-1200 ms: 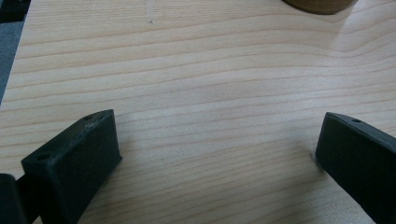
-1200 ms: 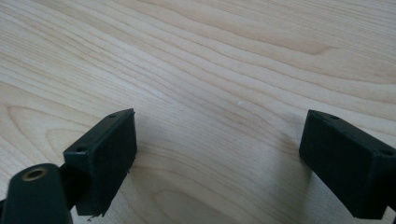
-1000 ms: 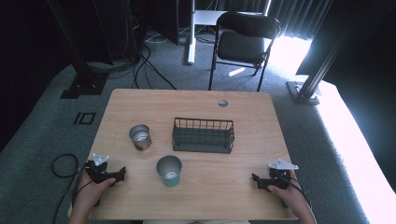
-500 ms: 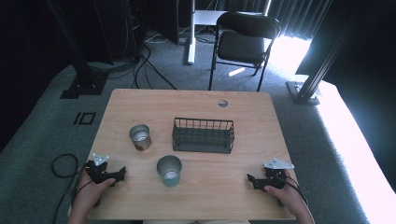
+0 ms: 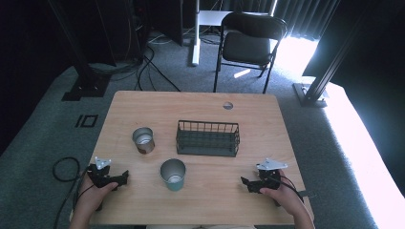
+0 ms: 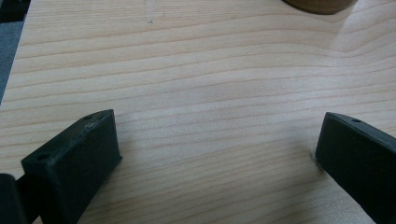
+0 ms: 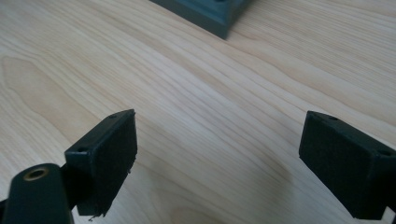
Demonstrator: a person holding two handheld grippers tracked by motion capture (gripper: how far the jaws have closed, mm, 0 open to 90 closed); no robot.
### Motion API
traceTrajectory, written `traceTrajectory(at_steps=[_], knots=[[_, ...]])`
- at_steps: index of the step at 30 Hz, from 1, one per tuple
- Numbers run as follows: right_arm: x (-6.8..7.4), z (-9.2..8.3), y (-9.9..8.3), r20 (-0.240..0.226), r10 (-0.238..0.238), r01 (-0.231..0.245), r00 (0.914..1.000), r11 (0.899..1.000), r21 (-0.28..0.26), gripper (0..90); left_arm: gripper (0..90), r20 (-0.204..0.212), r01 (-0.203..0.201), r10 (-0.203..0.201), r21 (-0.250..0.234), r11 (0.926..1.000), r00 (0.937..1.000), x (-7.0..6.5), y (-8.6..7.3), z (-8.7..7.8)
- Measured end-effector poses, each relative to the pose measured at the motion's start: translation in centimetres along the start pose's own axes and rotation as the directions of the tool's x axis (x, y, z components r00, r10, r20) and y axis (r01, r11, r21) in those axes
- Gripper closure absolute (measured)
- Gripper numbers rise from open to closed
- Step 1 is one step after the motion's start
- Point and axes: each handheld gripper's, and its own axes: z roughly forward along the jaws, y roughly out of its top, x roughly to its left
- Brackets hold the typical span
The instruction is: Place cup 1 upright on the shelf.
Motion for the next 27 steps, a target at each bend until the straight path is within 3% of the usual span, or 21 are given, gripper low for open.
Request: traceTrajectory(at_steps=[11,16,27], knots=[[2.1,1.3,1.6,-0.068,-0.052,0.051,0.9963,0.999,-0.005,11.2,0.3,0.002,-0.001,0.001,0.0,1.0,1.0,0.0,0.0,0.0],[3.7,2.1,2.5,-0.13,-0.094,0.094,0.9871,0.996,-0.006,11.2,0.3,0.002,-0.002,0.002,0.0,1.0,1.0,0.0,0.0,0.0],[6.2,3.3,4.0,-0.205,-0.142,0.137,0.9684,0.99,-0.036,11.2,0.3,0.002,-0.002,0.002,0.001,1.0,1.0,0.0,0.0,0.0]])
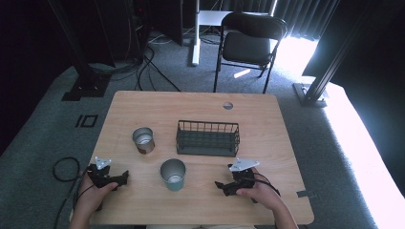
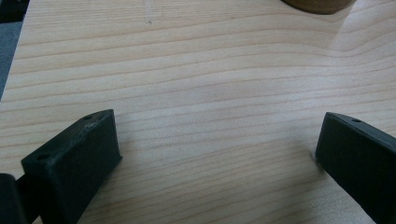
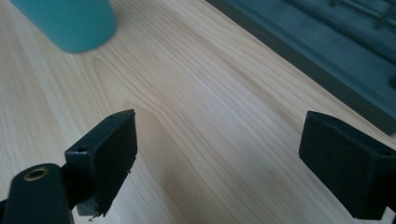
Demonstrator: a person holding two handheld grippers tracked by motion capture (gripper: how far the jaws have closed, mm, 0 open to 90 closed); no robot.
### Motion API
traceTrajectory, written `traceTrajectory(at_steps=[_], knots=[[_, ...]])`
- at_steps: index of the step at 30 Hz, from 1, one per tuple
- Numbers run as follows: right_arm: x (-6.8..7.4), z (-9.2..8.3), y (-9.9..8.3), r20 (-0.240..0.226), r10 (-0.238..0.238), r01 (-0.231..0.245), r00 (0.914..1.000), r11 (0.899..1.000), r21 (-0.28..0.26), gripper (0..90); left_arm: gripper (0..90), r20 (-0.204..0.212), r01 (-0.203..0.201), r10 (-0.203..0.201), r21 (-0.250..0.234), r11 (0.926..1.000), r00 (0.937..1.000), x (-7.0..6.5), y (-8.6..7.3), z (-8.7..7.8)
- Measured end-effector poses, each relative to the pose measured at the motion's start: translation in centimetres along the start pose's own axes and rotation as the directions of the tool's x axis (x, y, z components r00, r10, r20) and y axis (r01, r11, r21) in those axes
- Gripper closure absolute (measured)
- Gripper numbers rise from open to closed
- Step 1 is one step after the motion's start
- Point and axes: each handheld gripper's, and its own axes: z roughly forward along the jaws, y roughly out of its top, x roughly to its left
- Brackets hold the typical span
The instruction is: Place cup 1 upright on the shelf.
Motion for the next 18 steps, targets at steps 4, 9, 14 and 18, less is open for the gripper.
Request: traceTrajectory(at_steps=[4,9,14,18], knots=[[0.7,0.7,0.7,-0.031,-0.02,0.019,0.9993,1.0,-0.022,11.2,0.3,0.0,0.0,0.0,0.0,1.0,1.0,0.0,0.0,0.0],[1.6,1.6,1.3,-0.058,-0.039,0.037,0.9975,0.999,-0.03,11.2,0.3,0.0,0.0,0.0,0.0,1.0,1.0,0.0,0.0,0.0],[2.6,2.3,2.0,-0.101,-0.07,0.065,0.9925,0.997,-0.052,11.3,0.3,0.0,0.0,0.0,0.0,1.0,1.0,0.0,0.0,0.0],[3.3,2.9,2.6,-0.121,-0.086,0.078,0.989,0.995,-0.067,11.3,0.3,0.0,0.0,0.0,0.0,1.0,1.0,0.0,0.0,0.0]])
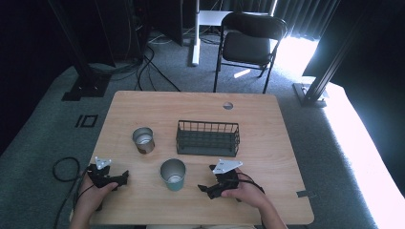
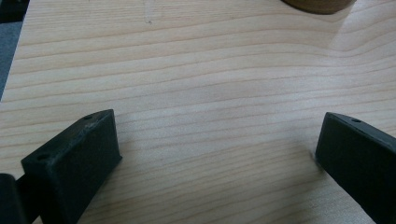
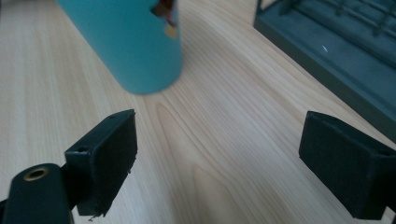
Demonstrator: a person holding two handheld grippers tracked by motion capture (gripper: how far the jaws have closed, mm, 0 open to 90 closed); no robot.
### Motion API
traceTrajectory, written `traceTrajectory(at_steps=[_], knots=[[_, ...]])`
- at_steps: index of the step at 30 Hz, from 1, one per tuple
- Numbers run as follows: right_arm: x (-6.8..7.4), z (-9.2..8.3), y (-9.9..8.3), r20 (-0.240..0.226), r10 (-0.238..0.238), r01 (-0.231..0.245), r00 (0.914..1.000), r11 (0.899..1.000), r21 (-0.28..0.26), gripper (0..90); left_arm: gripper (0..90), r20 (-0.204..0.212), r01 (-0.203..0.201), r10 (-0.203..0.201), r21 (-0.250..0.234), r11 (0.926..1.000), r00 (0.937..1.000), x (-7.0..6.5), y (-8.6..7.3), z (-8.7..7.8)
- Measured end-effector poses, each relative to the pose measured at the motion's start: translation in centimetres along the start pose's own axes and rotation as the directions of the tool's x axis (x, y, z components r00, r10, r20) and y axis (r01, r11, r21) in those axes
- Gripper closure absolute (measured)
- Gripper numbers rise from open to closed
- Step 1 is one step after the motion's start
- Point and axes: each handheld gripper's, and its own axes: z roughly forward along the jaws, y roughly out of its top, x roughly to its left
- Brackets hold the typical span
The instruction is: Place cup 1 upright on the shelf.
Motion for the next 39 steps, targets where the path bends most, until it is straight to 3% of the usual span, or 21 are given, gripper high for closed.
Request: traceTrajectory(at_steps=[6,18,32,39], knots=[[0.9,0.8,1.0,-0.045,-0.021,0.02,0.9987,0.999,-0.035,11.3,0.3,0.0,0.0,0.0,0.0,1.0,1.0,0.0,0.0,0.0],[2.4,2.5,2.4,-0.1,-0.068,0.064,0.9926,0.997,-0.049,13.0,0.3,0.0,0.002,-0.002,-0.002,1.0,1.0,0.0,0.0,0.0],[3.4,4.2,3.8,-0.131,-0.101,0.089,0.9862,0.991,-0.098,13.0,0.3,0.0,0.002,-0.002,-0.002,1.0,1.0,0.0,0.0,0.0],[3.8,4.7,4.5,-0.134,-0.138,0.116,0.9813,0.98,-0.164,13.0,0.3,0.0,0.003,-0.003,-0.002,1.0,1.0,0.0,0.0,0.0]])
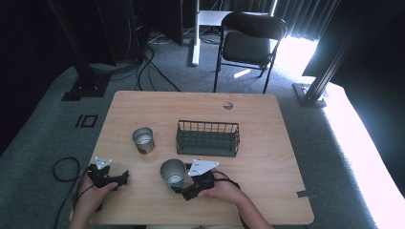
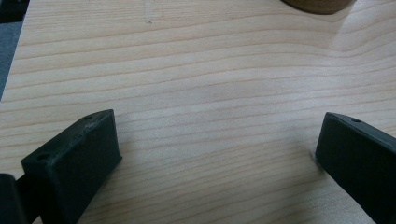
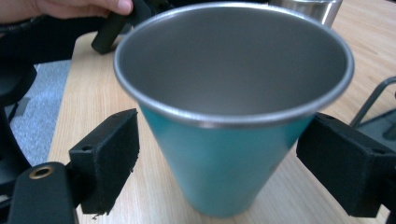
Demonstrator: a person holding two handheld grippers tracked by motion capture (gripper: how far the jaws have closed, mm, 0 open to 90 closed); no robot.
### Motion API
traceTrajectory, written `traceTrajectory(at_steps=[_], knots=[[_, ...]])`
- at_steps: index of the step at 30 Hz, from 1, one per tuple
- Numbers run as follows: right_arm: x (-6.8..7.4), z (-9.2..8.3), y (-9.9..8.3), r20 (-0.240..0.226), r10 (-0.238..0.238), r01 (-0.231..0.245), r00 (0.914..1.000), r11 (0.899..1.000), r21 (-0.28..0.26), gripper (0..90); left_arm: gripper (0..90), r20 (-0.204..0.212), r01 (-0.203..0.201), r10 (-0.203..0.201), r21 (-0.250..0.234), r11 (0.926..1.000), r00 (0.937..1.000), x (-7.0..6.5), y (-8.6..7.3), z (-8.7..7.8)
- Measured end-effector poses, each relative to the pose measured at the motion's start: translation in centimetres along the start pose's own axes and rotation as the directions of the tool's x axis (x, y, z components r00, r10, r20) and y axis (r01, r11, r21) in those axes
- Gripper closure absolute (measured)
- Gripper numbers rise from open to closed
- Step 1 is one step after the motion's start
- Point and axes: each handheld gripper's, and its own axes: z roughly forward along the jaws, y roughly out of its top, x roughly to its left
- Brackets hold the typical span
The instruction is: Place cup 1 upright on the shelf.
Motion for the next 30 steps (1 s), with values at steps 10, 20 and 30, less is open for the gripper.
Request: traceTrajectory(at_steps=[10,20,30], knots=[[-0.1,0.8,0.1,0.011,0.011,-0.01,0.9999,0.997,-0.073,12.4,0.3,0.0,0.0,0.0,0.0,1.0,1.0,0.0,0.0,0.0],[0.2,1.7,0.6,0.026,-0.003,0.006,0.9997,0.994,-0.11,12.9,0.4,0.0,0.0,0.0,0.0,1.0,1.0,0.0,0.0,0.0],[0.4,1.9,1.4,0.033,0.05,-0.047,0.9982,0.995,-0.092,13.7,0.3,0.0,0.0,0.0,0.0,1.0,1.0,0.0,0.0,0.0]])
